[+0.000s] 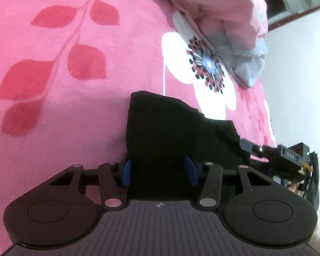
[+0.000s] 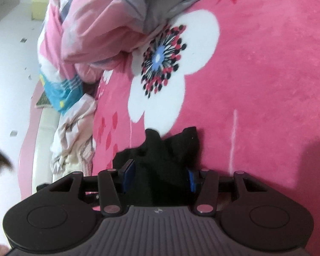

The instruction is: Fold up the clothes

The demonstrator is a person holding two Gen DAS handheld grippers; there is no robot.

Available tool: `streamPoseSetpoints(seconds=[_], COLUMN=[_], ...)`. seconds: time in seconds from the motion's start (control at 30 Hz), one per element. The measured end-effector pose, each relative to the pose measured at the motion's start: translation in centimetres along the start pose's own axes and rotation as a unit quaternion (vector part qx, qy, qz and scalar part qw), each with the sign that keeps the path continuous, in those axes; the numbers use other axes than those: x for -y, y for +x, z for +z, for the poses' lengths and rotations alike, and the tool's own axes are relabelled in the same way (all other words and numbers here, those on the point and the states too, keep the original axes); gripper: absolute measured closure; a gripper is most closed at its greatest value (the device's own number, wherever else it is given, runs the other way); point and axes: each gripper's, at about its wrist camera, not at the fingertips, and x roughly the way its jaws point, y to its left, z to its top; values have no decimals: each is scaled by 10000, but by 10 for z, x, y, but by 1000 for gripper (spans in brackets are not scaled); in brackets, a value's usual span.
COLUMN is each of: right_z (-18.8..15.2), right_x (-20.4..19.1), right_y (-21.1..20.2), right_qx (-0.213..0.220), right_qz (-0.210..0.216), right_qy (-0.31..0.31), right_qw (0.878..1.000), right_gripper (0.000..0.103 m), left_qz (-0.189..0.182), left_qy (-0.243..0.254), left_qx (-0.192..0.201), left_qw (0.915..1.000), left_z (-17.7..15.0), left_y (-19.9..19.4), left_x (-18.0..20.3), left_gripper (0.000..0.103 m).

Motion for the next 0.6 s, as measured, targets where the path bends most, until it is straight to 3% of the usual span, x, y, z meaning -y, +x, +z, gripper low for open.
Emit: streamPoseSetpoints(seconds=[0.27,0.3,0.33,0.37,0.4,0.5,0.6], right_z=[7,10,13,15,16,10,0], right_x=[6,3,1,-4,-8,-25,-43], right_y=[2,7,11,16,19,13,1], right_qx=[-104,-85,-68,-74,-65,116,349], right_qz=[156,143,126,46,-23,-120,-207], right_qy=[-71,-143,-217,-343,-466,-776,-1056], right_qw=[9998,9998,9997,9994,9989,9968,9936], right_gripper=[60,65,70,83,87,90,91], left_qz=[69,79,104,154,198,274,281], left_qy=[-59,-69,-51,21,96,293,457], left_qx=[214,263,310,349,378,485,615], left_qw=[9997,9996,9995,9993,9990,9980,9967], left_z=[7,9,11,10,9,5,0], left_y=[9,12,14,14,14,8,-2], left_x=[5,7,9,12,15,23,31], left_gripper=[62,63,67,70,75,92,96])
